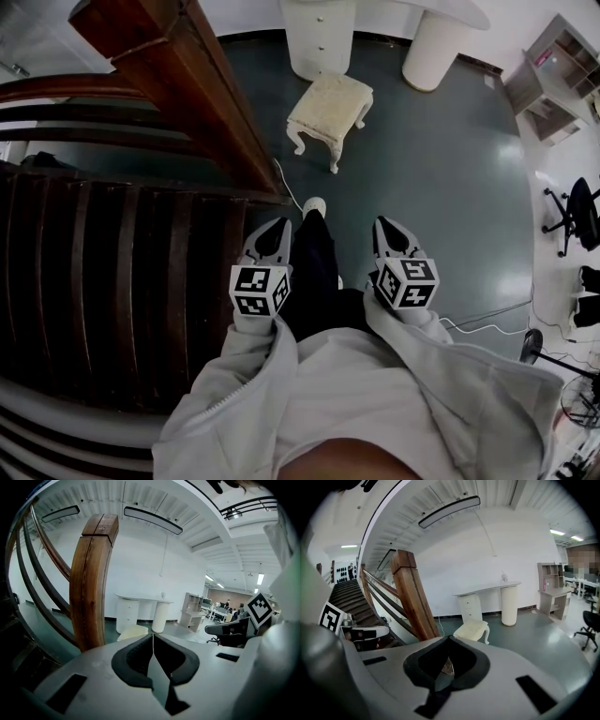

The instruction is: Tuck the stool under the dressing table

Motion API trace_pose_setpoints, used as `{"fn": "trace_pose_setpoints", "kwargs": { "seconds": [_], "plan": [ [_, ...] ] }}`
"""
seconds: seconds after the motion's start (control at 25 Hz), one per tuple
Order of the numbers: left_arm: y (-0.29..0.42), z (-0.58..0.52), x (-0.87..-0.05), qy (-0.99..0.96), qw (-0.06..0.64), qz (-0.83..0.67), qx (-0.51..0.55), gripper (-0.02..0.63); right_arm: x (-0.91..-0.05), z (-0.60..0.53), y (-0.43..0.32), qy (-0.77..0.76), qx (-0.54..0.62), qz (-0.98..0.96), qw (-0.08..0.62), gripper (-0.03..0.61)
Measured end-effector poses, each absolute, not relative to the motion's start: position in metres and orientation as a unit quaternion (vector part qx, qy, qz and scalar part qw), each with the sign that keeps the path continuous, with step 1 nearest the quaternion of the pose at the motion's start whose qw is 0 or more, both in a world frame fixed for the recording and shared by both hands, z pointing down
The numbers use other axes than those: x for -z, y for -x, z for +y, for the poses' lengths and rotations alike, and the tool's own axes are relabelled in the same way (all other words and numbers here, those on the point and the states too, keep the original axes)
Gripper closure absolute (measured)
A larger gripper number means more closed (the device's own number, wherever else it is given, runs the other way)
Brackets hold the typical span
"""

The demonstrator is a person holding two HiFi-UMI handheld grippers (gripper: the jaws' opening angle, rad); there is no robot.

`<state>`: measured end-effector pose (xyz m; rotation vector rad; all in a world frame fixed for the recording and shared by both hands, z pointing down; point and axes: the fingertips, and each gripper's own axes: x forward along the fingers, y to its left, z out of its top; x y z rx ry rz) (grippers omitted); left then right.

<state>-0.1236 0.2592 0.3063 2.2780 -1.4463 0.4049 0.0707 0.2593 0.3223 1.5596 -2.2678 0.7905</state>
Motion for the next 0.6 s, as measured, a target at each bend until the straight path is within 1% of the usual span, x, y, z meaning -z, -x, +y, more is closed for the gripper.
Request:
{"fn": "trace_pose_setpoints", "kwargs": {
  "seconds": [0.32, 0.6],
  "plan": [
    [0.122, 0.219, -0.312, -0.825, 0.2, -0.508, -0.146, 0.594, -0.323, 0.22, -0.063, -0.538, -0.264, -0.789, 0.134, 0.529],
    [0.126, 0.163, -0.315, -0.83, 0.193, -0.499, -0.162, 0.594, -0.322, 0.161, -0.051, -0.534, -0.263, -0.793, 0.126, 0.529]
  ]
}}
